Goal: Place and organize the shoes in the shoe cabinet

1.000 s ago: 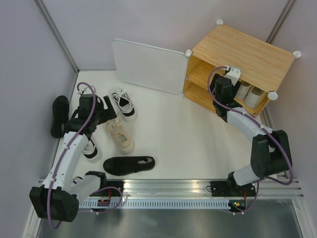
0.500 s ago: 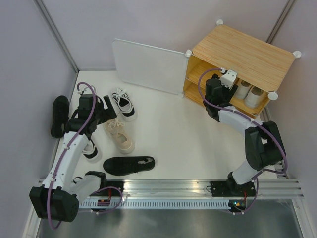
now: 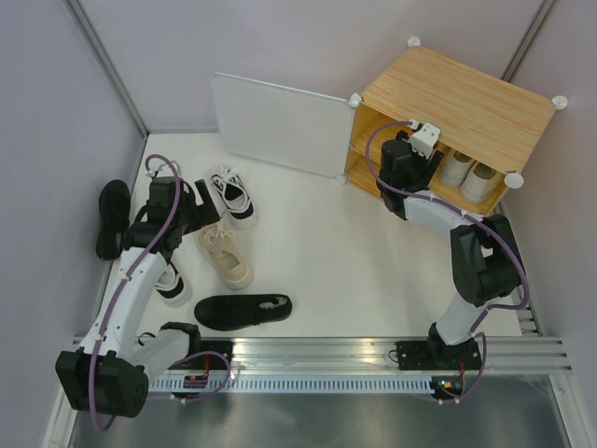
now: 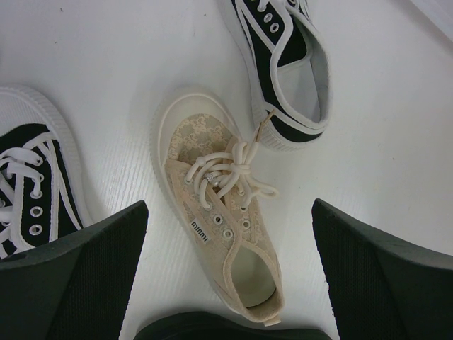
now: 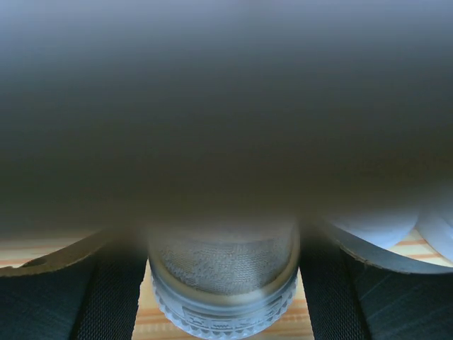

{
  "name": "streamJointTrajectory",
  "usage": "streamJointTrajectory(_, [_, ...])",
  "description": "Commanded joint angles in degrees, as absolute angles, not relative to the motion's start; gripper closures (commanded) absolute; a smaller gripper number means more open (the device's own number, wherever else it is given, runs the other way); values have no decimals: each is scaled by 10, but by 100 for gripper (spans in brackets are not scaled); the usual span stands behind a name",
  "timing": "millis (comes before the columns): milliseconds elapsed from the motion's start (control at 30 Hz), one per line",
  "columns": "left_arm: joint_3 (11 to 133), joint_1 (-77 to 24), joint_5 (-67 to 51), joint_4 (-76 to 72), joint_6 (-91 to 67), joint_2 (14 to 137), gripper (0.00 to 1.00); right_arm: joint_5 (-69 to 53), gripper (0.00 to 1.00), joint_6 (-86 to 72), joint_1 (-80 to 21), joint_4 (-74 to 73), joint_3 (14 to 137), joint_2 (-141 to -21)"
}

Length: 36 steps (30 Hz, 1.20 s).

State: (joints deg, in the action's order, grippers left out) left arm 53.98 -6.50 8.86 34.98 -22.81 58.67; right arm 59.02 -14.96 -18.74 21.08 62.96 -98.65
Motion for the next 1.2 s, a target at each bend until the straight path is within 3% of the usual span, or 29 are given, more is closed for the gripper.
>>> streamJointTrajectory(0, [539,-64,89,330,-203,589,1,591,99,-128,-181,243,657,-998])
streamJointTrajectory(633, [538,-64,90,330,-202,591,1,589,99,-160,-135,214,635,-1018])
streamJointTrajectory(733, [538,-64,90,331,-203,591,1,585,84,-172,-133,199,629,-1016])
streamJointTrajectory(833, [538,-64,89,330,-202,591,1,559,59,-192,-133,174,627,-1000])
streamJointTrajectory(933, [538,-64,89,330,-203,592,1,534,43,-209,-134,156,619,-977])
streamJointTrajectory(1033, [538,-64,89,330,-202,591,0,498,20,-221,-134,132,619,-954])
streamJointTrajectory(1167, [537,-64,89,330,-202,591,0,453,9,-231,-134,110,621,-936])
